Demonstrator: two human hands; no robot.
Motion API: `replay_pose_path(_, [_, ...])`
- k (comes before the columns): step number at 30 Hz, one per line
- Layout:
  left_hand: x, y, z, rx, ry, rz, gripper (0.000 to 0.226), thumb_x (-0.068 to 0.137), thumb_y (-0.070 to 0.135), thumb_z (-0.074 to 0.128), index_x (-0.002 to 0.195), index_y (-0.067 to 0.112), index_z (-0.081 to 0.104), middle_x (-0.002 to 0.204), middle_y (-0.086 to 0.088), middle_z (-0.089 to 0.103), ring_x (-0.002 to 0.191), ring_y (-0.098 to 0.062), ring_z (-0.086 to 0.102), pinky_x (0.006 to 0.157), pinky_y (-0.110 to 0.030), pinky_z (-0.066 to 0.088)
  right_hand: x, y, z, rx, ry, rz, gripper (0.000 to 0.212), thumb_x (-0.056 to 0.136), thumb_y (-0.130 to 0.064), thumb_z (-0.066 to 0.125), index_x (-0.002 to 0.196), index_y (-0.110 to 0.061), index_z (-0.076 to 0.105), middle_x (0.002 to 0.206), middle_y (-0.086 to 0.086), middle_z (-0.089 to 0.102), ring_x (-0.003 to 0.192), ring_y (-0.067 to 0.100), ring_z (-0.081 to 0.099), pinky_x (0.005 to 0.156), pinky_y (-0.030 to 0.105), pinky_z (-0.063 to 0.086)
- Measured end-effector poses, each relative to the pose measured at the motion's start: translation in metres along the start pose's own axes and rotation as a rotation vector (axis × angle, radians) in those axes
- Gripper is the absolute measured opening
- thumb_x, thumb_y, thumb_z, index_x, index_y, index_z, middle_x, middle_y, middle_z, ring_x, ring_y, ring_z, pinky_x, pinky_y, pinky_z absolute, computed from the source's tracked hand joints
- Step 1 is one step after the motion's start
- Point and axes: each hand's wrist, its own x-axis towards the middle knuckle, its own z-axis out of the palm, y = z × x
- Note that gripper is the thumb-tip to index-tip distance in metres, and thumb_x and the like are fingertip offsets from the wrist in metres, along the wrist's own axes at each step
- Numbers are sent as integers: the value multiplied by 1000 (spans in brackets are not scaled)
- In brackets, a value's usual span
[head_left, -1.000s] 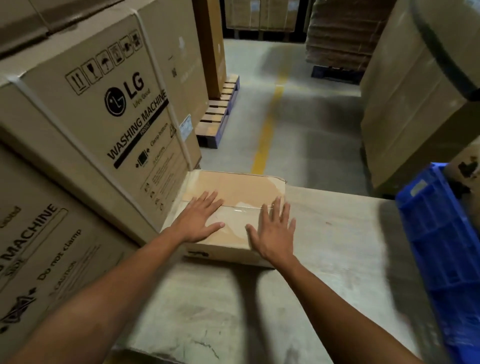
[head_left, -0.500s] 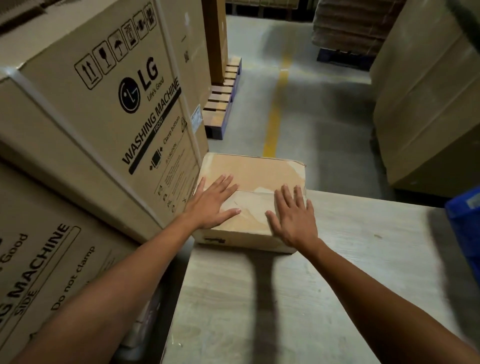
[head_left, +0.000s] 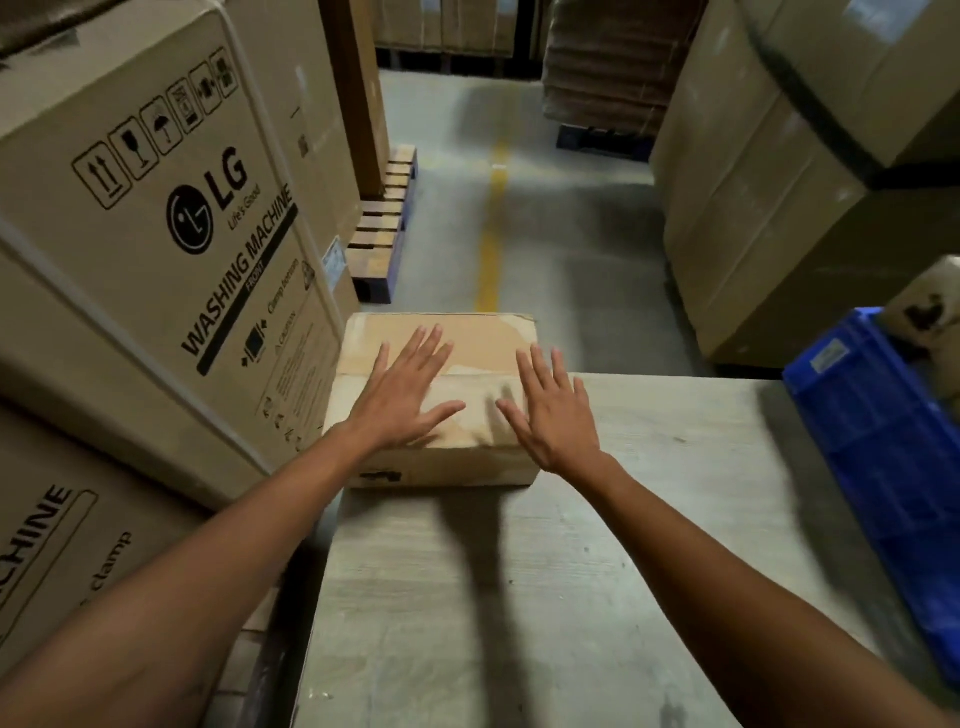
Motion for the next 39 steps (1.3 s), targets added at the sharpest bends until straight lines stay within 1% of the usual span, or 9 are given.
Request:
replay_pose_path(4, [10,90,-21,-57,134,205,87,93,73,29,160,21,14,168,2,-3,154,-15,-8,122,-57,1,-61,29,-41,27,195,59,80,95,-71,10,161,-27,-1,169,-1,-5,155,23,-9,125,50,11])
replay_pose_path(9, [5,233,-37,-157,224,430,82,95,67,35,159,19,19,168,-2,4,155,-19,0,122,-59,7,-173,90,-92,46,444,141,76,101,-61,29,162,-19,11,169,1,8,156,22,2,122,46,19])
replay_pose_path(14, [-29,388,-43,-219,273,646,79,96,62,40,158,15,23,167,-5,10,155,-20,3,121,-58,10,-321,153,-125,29,613,299,76,98,-57,35,160,-15,20,167,6,19,156,25,12,119,53,30])
replay_pose_path(19, [-79,540,-23,-307,240,864,79,95,60,43,157,14,28,167,-7,15,155,-22,9,121,-60,16,-482,211,-136,-46,723,494,75,97,-52,42,155,-5,33,161,15,33,150,35,28,116,51,36])
replay_pose_path(26, [-161,725,8,-474,65,1078,78,95,60,40,158,17,24,167,-5,13,154,-22,9,121,-53,9,-676,260,-137,-69,777,845,79,96,-59,28,160,-14,22,167,8,20,155,26,16,120,43,26])
replay_pose_path(30, [-195,810,33,-709,-201,1037,72,98,54,43,158,19,26,166,-2,18,153,-14,12,122,-37,8,-757,287,-124,114,915,1051,67,104,-49,41,160,-16,24,167,6,20,154,22,17,123,37,18])
replay_pose_path(33, [-211,868,50,-1143,-866,645,73,97,67,26,158,27,25,163,5,26,151,-11,20,124,-45,11,-809,311,-114,433,1043,1247,57,107,-41,41,155,-11,35,163,7,32,151,22,28,120,31,20])
replay_pose_path(35, [-213,905,69,-1351,-1168,377,78,95,74,14,157,27,28,162,4,30,151,-15,21,123,-52,9,-843,331,-104,713,1162,1360,53,109,-43,35,148,-10,46,154,8,46,144,25,40,117,33,27])
replay_pose_path(39, [-216,968,116,-1348,-1264,246,87,92,79,10,156,24,31,162,-1,30,152,-18,21,121,-51,10,-900,377,-79,1173,1391,1441,64,106,-55,26,148,-11,47,143,5,52,134,21,48,111,41,34])
